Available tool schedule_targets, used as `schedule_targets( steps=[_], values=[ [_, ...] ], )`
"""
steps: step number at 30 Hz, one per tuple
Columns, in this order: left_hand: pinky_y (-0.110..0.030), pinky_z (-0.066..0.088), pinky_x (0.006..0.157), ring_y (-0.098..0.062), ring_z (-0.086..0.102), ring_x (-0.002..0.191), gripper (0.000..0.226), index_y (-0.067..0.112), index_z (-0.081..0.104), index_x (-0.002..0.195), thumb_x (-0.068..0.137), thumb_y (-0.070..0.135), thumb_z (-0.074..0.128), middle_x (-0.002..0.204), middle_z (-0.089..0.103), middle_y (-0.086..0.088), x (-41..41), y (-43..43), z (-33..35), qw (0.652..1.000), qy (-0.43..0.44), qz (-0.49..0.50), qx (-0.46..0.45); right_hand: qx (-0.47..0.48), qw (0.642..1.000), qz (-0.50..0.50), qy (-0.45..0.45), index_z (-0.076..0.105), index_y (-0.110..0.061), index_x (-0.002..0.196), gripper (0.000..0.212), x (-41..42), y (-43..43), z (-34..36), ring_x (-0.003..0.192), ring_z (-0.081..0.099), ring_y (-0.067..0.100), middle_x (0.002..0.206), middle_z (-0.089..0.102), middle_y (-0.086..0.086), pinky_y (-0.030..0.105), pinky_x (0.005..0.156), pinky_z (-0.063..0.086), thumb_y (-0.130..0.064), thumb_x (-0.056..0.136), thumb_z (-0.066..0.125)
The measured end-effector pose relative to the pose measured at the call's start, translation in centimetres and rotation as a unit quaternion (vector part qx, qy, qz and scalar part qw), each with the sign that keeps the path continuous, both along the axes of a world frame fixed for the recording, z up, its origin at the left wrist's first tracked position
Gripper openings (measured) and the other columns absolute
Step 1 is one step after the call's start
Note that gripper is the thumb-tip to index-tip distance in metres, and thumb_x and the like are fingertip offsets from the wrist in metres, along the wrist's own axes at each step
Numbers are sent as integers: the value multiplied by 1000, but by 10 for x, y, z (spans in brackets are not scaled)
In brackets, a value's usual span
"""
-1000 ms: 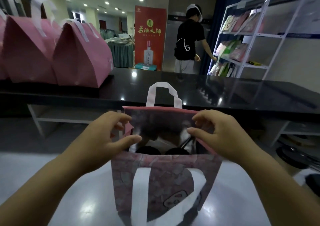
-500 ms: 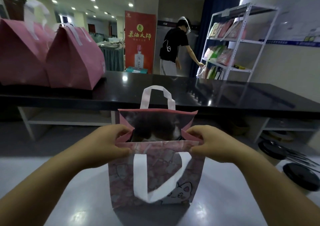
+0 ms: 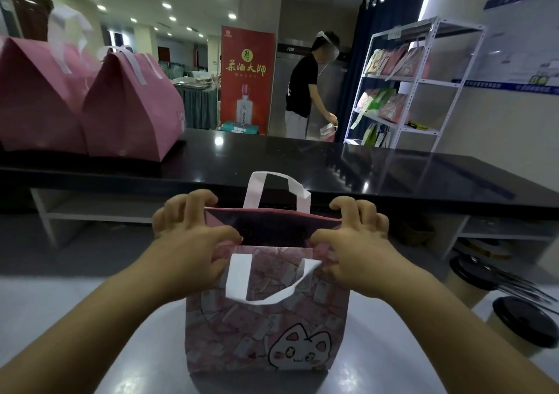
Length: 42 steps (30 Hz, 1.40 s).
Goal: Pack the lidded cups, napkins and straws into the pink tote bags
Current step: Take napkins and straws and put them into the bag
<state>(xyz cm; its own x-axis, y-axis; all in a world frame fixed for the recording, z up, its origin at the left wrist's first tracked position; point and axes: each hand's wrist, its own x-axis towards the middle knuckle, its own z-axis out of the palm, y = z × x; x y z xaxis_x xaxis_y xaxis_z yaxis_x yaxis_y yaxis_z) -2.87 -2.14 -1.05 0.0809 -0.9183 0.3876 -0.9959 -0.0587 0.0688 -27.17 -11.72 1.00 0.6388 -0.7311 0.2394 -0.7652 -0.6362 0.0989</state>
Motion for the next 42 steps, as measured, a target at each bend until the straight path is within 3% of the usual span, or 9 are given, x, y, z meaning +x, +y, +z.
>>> schedule_targets(
  steps=[4, 7, 11, 14, 20, 22, 26, 33, 42],
  values=[
    [-50, -12, 107, -19, -26, 134, 36, 70, 40, 99, 73, 55, 60, 147, -11, 17, 12, -7, 15, 994, 10, -44, 98, 107, 993, -3, 50, 44, -52, 116, 49, -2, -10, 12, 138, -23, 29, 154, -11, -7, 53, 109, -5, -26, 80, 65],
    [-49, -18, 106, -15, -8, 140, 33, 72, 37, 84, 75, 51, 61, 150, 10, 17, 16, -13, 28, 983, -3, -79, 167, 155, 987, 12, 30, 49, -52, 114, 46, -2, -13, 18, 137, 11, 23, 147, 28, -6, 48, 107, 3, -21, 82, 61],
    [-43, 22, 111, -3, 34, 117, 34, 65, 44, 80, 75, 41, 67, 123, 37, 26, 17, -14, 32, 979, 41, -121, 156, 150, 988, 24, -18, 54, -51, 104, 40, -4, -15, 14, 99, 34, 10, 115, 46, -19, 34, 96, 16, -17, 83, 59],
    [-21, 49, 80, 1, 48, 95, 39, 60, 45, 81, 75, 32, 71, 109, 44, 27, 18, -14, 27, 978, 79, -156, 115, 116, 992, 39, -25, 51, -47, 96, 36, -6, -16, 11, 98, 46, 10, 111, 52, -17, 34, 95, 33, -16, 81, 63],
    [-10, 44, 57, 3, 56, 77, 62, 61, 28, 100, 74, 27, 73, 90, 47, 30, 21, -8, 15, 978, 123, -165, 39, 92, 991, 52, -83, 30, -41, 85, 43, -9, -16, 2, 75, 58, 13, 87, 60, -11, 37, 65, 55, -18, 81, 66],
    [-12, 46, 66, 1, 56, 84, 57, 49, 40, 114, 74, 27, 73, 94, 51, 28, 21, -8, 12, 978, 119, -172, 22, 109, 987, 50, -110, 28, -42, 89, 50, -10, -16, -1, 81, 61, 12, 88, 58, -18, 35, 67, 57, -13, 78, 68],
    [-5, 38, 68, 0, 53, 84, 37, 33, 63, 106, 73, 22, 75, 100, 62, 17, 24, -9, 4, 980, 77, -184, -11, 83, 988, 74, -106, 47, -39, 95, 41, -12, -16, -7, 86, 60, 10, 90, 59, -19, 35, 73, 56, -9, 77, 69],
    [-24, 56, 62, -12, 64, 80, 38, 23, 67, 100, 64, 21, 81, 96, 68, 1, 27, -6, -4, 961, -43, -269, -46, 52, 988, 107, -95, 61, -32, 102, 34, -18, -14, -16, 92, 57, 16, 104, 63, -11, 37, 76, 53, -9, 78, 71],
    [-23, 55, 57, -15, 64, 74, 39, 17, 70, 95, 59, 24, 83, 92, 68, -5, 24, 0, -12, 950, -135, -279, -48, 28, 991, 124, -30, 57, -35, 118, 37, -26, -15, -25, 104, 48, 11, 123, 53, -14, 32, 85, 47, -25, 83, 67]
  ],
)
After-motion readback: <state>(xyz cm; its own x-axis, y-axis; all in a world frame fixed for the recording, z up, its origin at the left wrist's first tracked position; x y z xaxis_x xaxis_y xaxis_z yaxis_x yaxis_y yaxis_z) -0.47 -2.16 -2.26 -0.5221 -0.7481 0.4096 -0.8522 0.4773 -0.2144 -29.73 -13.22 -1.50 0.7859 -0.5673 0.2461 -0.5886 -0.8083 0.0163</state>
